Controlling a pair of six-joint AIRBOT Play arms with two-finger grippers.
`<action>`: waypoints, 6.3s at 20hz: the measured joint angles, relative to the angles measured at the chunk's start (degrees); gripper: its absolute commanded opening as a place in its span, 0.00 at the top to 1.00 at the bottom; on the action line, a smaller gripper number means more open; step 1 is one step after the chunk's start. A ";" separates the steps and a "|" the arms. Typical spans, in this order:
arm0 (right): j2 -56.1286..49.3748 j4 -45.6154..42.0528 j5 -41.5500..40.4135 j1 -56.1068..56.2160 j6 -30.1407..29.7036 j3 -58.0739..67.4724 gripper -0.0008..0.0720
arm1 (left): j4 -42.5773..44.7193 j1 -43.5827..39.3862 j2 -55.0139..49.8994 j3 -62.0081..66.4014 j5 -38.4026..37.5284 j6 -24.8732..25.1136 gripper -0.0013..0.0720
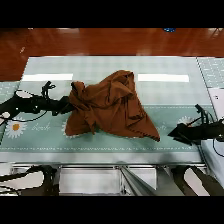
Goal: Fold the shirts.
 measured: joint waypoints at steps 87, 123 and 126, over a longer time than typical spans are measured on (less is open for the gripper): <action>-16.35 16.68 -7.08 -4.42 -7.41 18.86 0.44 | 14.53 24.22 8.92 -3.43 -20.52 -9.20 0.29; -14.91 18.56 -10.32 14.99 -3.82 49.59 0.96 | 5.18 11.02 20.02 21.99 -14.14 -5.38 0.96; -9.20 13.90 -6.43 14.75 -0.79 64.59 0.96 | 3.26 11.02 24.65 36.94 -12.00 -5.42 0.96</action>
